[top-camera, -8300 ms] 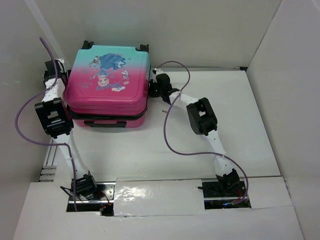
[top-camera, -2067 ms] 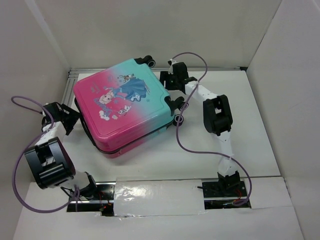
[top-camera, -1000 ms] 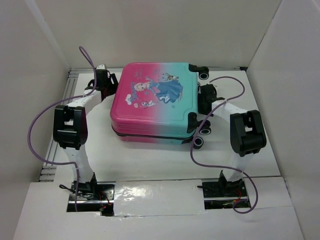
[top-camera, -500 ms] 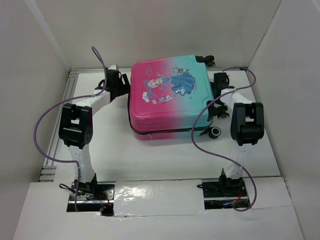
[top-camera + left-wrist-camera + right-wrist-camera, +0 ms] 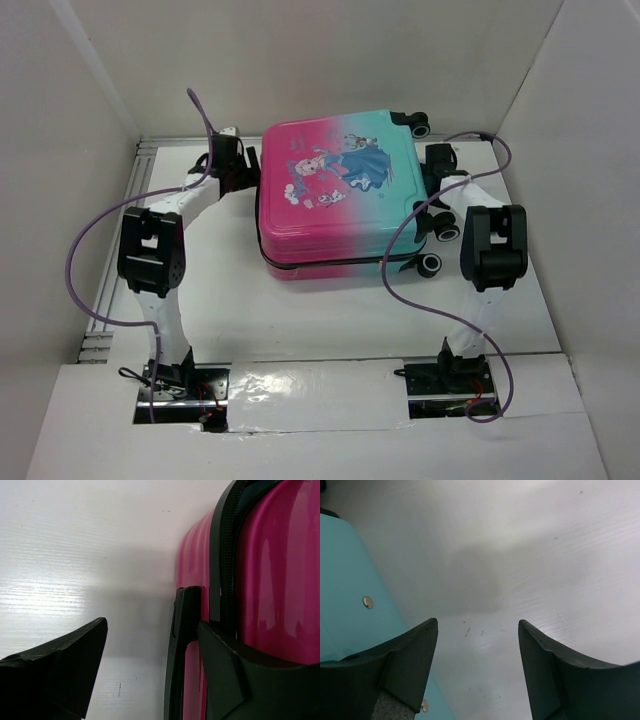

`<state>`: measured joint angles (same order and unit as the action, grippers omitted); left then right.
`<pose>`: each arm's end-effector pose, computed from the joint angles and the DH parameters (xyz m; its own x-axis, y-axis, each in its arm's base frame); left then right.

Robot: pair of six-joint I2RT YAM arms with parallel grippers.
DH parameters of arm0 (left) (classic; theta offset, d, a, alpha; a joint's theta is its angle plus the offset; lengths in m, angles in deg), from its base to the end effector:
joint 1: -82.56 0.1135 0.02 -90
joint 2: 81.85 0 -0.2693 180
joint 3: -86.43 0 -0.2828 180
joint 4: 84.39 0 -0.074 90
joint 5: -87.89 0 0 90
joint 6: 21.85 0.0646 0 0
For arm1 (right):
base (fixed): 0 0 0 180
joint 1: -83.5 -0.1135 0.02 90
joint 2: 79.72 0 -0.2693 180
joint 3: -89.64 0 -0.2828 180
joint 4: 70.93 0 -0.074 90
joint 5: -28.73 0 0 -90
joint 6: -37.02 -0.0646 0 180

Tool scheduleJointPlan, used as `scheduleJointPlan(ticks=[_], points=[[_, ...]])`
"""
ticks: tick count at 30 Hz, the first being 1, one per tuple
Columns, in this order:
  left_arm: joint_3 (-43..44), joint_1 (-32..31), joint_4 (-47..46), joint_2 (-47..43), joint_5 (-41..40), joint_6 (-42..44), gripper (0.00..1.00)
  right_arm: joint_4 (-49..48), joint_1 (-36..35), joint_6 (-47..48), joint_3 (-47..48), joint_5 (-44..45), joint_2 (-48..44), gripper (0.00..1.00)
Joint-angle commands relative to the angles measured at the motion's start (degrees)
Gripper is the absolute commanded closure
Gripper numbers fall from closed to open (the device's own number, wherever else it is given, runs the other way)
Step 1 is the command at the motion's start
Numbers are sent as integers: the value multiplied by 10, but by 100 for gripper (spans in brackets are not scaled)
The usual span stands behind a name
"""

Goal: Pack the luggage

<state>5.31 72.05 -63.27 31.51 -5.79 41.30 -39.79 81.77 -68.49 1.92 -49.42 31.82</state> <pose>0.5053 -0.0895 0.2094 -0.5697 -0.3527 -0.7423 -0.1419 0.9319 -0.3339 0.4735 0.0010 0.1650 -0.7150 0.2402 -0.6565 0.3035 0.9526 0.0180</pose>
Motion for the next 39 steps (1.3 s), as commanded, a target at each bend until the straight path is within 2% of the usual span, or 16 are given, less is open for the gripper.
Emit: scheduleJointPlan(ticks=[1, 6, 15, 23, 28, 34, 39], points=[[30, -78, 9, -52, 230, -29, 11, -66, -111, -19, 75, -96, -60, 26], [44, -78, 2, -73, 230, -34, 11, -45, -136, -7, 126, -76, -54, 26], [50, -78, -19, -104, 251, -52, 11, -45, -162, -7, 139, -56, -48, 24], [64, -78, 1, -124, 209, -52, 9, -27, -162, 0, 165, -56, -6, 24], [64, -66, 21, -112, 203, -58, 9, -13, -172, 0, 165, -25, 15, 24], [75, -66, 62, -107, 135, -47, 9, 3, -172, 0, 139, 1, 37, 23], [68, -66, 67, -107, 123, -42, 9, 8, -172, -13, 123, 7, 43, 23]])
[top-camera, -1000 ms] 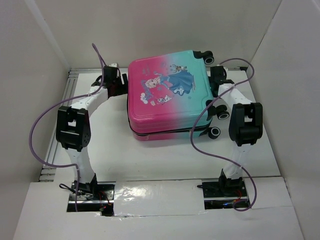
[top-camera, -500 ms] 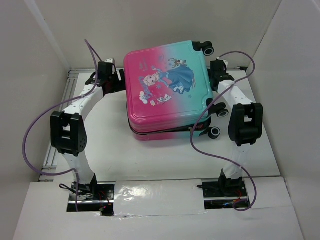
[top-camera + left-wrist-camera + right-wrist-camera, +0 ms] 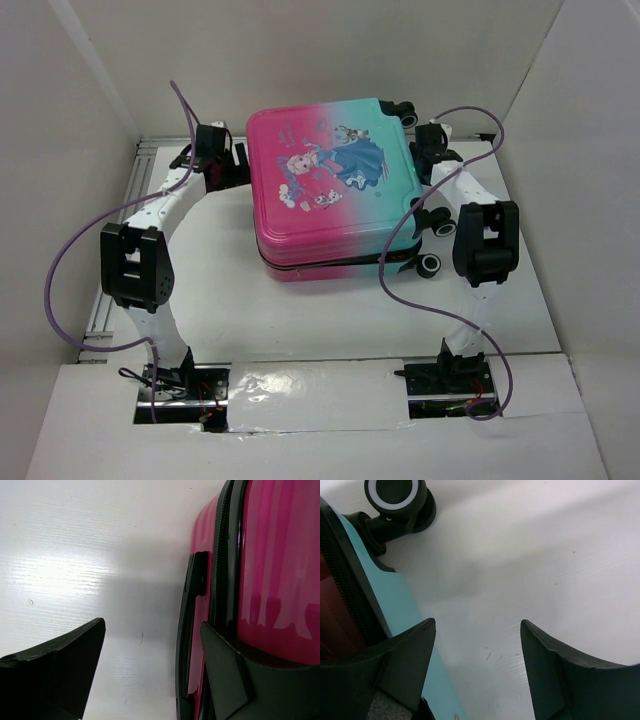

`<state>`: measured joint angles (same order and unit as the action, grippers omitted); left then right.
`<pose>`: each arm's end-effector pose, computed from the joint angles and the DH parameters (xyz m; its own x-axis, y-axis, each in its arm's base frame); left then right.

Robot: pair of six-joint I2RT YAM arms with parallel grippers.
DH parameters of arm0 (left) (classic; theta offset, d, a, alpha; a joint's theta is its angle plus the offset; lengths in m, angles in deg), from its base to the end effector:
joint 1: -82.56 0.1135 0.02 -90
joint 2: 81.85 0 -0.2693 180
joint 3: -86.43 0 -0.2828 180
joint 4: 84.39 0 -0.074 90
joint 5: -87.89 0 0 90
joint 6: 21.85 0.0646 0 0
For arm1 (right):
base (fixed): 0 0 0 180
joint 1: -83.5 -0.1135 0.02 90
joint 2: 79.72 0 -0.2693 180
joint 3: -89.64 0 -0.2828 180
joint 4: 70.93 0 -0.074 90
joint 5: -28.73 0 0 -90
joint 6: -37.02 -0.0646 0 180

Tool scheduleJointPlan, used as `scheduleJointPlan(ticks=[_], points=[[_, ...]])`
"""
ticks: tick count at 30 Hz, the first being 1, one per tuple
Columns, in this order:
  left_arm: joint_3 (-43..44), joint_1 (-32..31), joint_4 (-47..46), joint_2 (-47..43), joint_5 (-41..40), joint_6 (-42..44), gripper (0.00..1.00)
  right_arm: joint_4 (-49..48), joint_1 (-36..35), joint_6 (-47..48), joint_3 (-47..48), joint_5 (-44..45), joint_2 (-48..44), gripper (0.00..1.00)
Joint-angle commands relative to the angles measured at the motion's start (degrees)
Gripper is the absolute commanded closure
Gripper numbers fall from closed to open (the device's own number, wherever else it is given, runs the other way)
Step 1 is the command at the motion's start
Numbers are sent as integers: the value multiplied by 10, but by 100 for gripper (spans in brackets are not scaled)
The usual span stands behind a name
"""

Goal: Pack the luggage

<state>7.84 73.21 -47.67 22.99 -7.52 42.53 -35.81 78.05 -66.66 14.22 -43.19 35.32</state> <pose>0.4716 -0.0715 0.2677 -0.6129 -0.3354 -0.7155 -0.1934 0.9416 -0.2757 0.5065 0.0282 0.2094 -0.6610 0.1628 -0.7325 0.2905 0.9556 -0.0498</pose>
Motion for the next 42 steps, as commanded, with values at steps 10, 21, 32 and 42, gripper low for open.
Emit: scheduleJointPlan(ticks=[10, 21, 32, 42], points=[[93, -95, -71, 35, 158, -32, 9, -46, -135, -52, -74, -52, -38, 22], [105, -41, -8, 28, 90, -26, 6, 33, -110, -42, -32, 29, -28, 13], [146, 65, 29, -38, 121, 11, 4, 89, 10, -52, -19, -33, -154, 8], [143, 95, 69, -76, 148, 37, 3, 94, 42, -41, -17, -97, -271, 7]])
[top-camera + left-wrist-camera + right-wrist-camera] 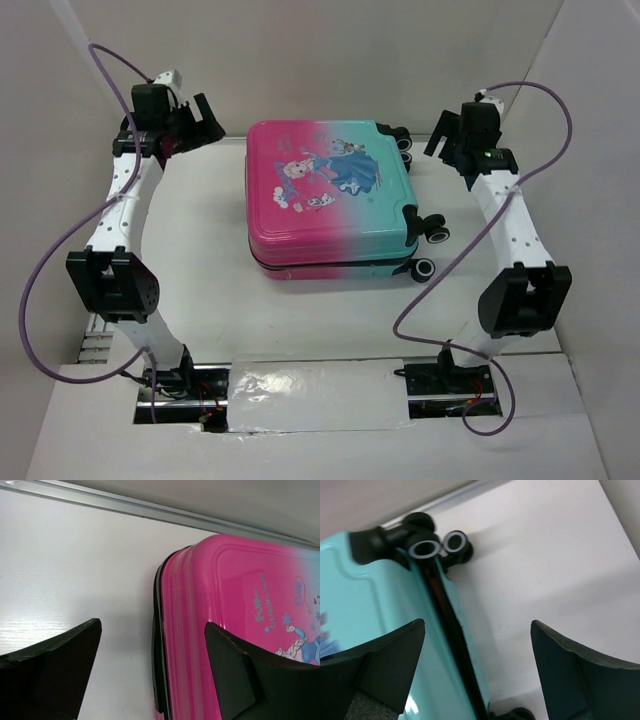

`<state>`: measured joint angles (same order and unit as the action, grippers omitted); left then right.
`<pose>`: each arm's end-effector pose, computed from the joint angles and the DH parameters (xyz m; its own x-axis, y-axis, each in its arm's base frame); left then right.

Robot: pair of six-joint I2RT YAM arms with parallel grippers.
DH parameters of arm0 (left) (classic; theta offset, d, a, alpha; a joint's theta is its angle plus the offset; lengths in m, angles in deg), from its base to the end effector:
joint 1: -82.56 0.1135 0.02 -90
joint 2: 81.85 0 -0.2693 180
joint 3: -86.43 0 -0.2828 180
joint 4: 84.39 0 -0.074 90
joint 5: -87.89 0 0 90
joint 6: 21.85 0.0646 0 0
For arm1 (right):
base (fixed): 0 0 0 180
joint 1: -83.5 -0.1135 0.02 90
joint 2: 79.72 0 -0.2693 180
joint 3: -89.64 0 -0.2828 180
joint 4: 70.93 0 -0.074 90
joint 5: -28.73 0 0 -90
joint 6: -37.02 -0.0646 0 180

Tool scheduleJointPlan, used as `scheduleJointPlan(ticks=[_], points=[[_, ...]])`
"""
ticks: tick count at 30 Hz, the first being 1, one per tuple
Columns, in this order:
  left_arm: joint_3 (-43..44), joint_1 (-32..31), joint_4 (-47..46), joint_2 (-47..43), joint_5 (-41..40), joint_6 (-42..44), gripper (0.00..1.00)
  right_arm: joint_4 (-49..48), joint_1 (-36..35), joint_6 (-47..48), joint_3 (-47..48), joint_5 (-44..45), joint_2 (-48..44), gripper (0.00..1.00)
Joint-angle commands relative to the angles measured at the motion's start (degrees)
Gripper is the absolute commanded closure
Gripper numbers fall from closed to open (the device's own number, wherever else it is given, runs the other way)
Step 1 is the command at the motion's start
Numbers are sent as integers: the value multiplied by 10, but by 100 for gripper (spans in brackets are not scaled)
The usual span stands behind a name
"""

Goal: Pack the luggage

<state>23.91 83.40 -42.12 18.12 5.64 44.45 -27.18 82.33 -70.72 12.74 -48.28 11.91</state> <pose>0.4617 -0.0019 0.4060 -0.4268 -0.4046 -0.8088 -0.0695 0.9064 -0.4167 0.4208 -0.0059 0.3658 -0.4567 0.2876 -0.8418 0.3247 0.9349 0.1433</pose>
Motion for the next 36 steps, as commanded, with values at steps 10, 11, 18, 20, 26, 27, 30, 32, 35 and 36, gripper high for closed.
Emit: scheduleJointPlan(ticks=[10, 11, 18, 20, 26, 27, 30, 32, 35, 36], points=[[-105, -18, -13, 5, -58, -6, 5, -42, 13, 0, -66, -74, 18, 7], [-105, -18, -13, 11, -58, -6, 6, -56, 13, 0, -66, -83, 31, 9], [-49, -48, -13, 75, -52, 0, 6, -80, 13, 5, 16, -124, 161, 11], [-23, -54, -13, 95, -52, 5, 6, -80, -1, 5, 59, -124, 206, 11], [34, -71, -8, 162, -40, 10, 8, -64, -24, 5, 157, -130, 290, 14], [34, -76, -8, 168, -34, 10, 8, -64, -24, -2, 165, -130, 296, 14], [53, -81, -13, 175, -12, 10, 8, -86, -36, -9, 171, -147, 291, 14], [68, -81, -19, 182, 2, 10, 8, -108, -36, -25, 165, -162, 283, 14], [99, -94, -19, 187, 23, 10, 8, -134, -41, -44, 154, -207, 270, 15], [106, -101, -19, 187, 23, 10, 8, -139, -41, -44, 149, -224, 262, 15]])
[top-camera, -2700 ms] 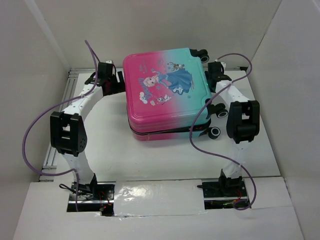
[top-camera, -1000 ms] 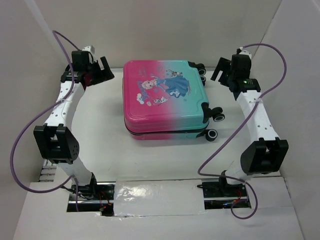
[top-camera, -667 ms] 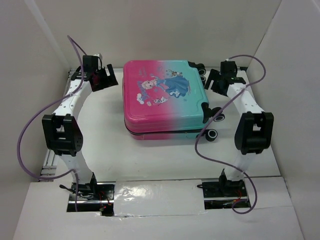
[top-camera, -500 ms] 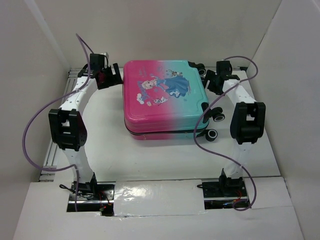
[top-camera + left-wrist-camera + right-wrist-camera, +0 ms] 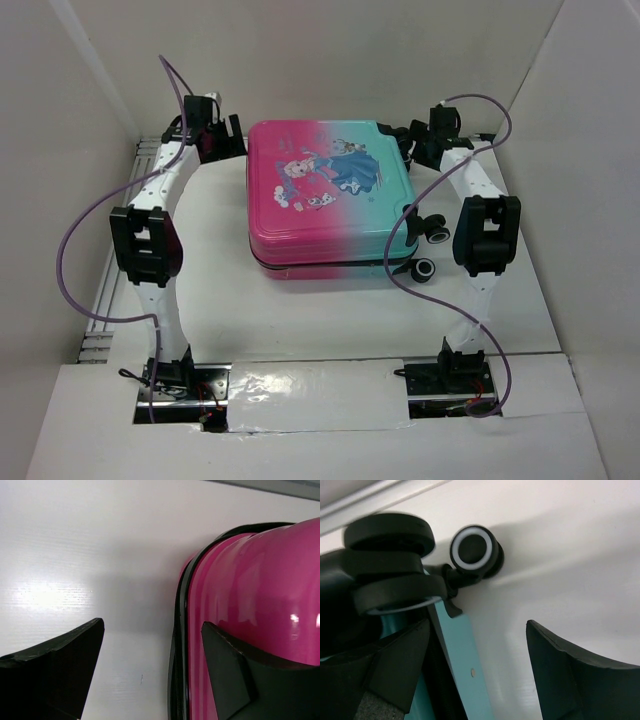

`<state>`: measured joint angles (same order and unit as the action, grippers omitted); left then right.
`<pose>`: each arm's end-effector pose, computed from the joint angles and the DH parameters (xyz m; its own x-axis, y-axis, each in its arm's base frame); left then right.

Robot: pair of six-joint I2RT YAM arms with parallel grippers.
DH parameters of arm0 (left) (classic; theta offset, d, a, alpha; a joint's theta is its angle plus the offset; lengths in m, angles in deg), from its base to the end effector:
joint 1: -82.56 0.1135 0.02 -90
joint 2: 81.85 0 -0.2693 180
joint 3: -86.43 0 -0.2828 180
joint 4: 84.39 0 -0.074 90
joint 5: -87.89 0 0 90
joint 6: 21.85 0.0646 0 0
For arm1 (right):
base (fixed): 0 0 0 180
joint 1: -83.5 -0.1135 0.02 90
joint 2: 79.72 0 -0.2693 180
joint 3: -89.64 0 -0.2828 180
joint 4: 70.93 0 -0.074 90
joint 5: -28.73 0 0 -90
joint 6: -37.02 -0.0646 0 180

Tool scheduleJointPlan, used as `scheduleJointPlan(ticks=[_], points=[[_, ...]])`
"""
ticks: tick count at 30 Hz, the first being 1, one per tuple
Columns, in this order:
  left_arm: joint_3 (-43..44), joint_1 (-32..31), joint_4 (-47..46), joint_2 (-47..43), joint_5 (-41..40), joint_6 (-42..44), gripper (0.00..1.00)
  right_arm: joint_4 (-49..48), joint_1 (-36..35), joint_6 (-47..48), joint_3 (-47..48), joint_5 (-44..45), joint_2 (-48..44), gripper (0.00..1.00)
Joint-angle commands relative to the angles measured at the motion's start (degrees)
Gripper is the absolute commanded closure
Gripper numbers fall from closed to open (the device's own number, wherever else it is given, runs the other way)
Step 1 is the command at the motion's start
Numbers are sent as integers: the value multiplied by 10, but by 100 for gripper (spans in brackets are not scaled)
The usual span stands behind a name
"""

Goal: Pack the luggage

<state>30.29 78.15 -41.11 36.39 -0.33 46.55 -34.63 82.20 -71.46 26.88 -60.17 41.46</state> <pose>0.5368 -0.0434 0.2938 -0.6037 -0.3225 -0.7291 -0.1300 0.9421 -0.3091 0.5472 0.0112 0.2349 -0.6151 0.3030 -0.7279 0.1971 0.9530 0.2302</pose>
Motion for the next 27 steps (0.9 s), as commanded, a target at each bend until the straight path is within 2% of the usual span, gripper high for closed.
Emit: scheduleJointPlan(ticks=[1, 7, 11, 15, 21, 27], points=[[49, -57, -29, 4, 88, -11, 8, -70, -45, -43, 7, -111, -41, 15], [68, -70, -42, 9, 114, -31, 8, -124, -51, -100, -14, -192, -69, 15], [59, -70, -42, 3, 97, -42, 8, -115, -48, -159, -9, -150, -69, 15], [28, -70, -54, -10, 96, -48, 8, -176, -18, -251, -49, -168, -69, 14], [15, -60, -61, -16, 109, -54, 8, -228, -11, -361, -71, -207, -59, 10], [15, -60, -61, -16, 109, -54, 8, -195, -16, -384, -44, -159, -26, 7]])
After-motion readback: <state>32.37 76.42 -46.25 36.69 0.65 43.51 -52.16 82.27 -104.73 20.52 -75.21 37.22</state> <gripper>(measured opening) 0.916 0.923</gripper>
